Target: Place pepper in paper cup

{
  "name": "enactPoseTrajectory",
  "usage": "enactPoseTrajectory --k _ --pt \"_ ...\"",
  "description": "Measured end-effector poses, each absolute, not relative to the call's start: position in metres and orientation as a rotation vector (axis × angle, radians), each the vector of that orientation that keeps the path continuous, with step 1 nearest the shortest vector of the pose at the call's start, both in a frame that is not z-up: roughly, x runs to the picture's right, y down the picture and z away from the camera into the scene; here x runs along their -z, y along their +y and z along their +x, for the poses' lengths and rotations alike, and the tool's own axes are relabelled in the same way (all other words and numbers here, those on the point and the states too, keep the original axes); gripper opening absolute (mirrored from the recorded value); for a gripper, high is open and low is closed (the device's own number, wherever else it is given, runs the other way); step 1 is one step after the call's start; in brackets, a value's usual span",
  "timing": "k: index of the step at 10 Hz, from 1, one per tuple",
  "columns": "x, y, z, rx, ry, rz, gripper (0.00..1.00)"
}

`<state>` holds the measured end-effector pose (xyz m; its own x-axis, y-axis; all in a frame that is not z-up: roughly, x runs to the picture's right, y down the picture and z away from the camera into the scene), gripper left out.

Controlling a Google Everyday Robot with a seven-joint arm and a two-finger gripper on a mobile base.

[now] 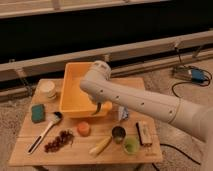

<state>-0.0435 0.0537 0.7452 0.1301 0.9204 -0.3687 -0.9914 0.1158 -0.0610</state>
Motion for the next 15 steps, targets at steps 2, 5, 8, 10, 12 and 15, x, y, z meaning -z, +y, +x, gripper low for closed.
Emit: enactPoseTrajectory --k 2,5,8,10,12,15 --pt "-0.754 0.042 -0.075 -1.367 0.202 -0.333 0.00" --pt "-0.765 0.023 -0.105 -1.283 0.120 -0.361 0.00" --pt "-0.775 0.003 -0.135 -1.199 0.074 -0.401 0.00" --pt "-0.782 -0.016 -0.156 -1.140 0.053 -0.422 0.00" --pt "-0.783 -0.022 -0.167 -1.082 0.041 -0.456 0.00" --pt "-0.783 -0.024 -0.169 -1.059 0.037 -0.472 0.00"
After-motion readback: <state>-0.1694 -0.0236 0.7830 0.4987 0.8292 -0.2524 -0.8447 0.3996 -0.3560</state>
